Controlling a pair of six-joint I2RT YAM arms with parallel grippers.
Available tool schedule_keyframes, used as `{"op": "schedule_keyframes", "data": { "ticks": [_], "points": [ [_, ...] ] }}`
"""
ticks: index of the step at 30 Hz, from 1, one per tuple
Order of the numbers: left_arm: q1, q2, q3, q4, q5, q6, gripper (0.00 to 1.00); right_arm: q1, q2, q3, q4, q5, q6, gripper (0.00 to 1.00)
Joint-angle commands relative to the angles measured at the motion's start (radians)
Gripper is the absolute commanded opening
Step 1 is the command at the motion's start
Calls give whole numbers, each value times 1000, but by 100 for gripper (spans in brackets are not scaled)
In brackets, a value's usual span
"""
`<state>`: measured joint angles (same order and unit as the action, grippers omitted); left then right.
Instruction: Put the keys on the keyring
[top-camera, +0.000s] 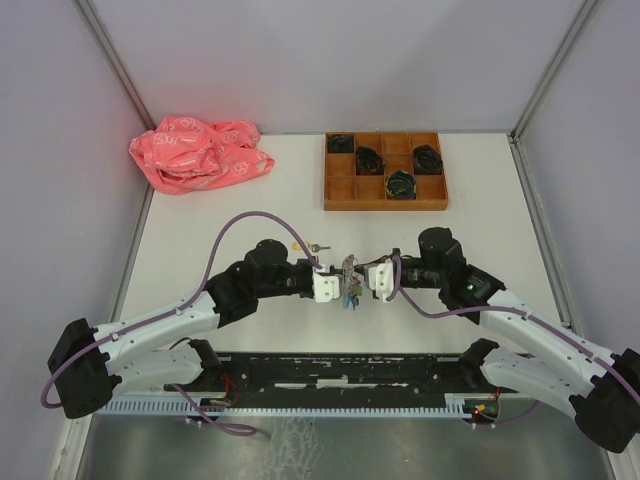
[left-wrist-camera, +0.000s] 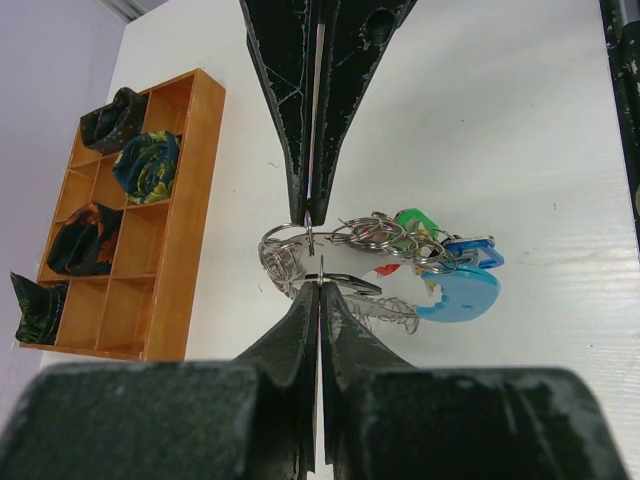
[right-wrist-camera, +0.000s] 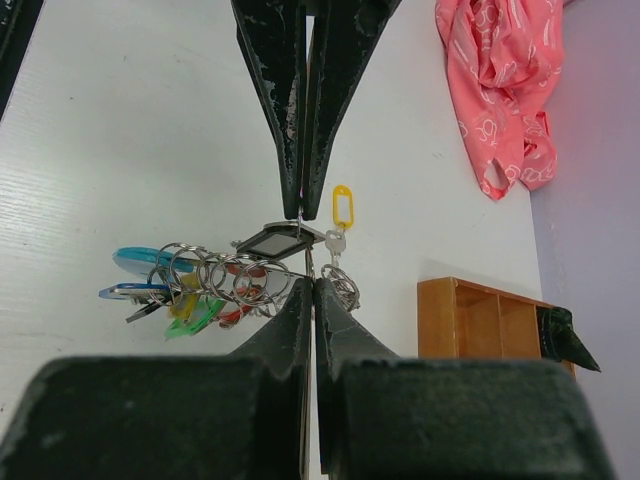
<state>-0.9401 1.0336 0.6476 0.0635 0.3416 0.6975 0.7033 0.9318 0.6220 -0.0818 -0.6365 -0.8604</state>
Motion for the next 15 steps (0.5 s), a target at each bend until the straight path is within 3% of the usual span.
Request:
{"op": "schedule_keyframes", "data": {
  "ticks": [1,15],
  "points": [
    [-6,4,-4,65,11,-15,3,4,-10,7,77,-30,10,1],
    [-6,5,-5,73,-5,-24,3,6,-11,10,74,-39,21,1]
  ]
}}
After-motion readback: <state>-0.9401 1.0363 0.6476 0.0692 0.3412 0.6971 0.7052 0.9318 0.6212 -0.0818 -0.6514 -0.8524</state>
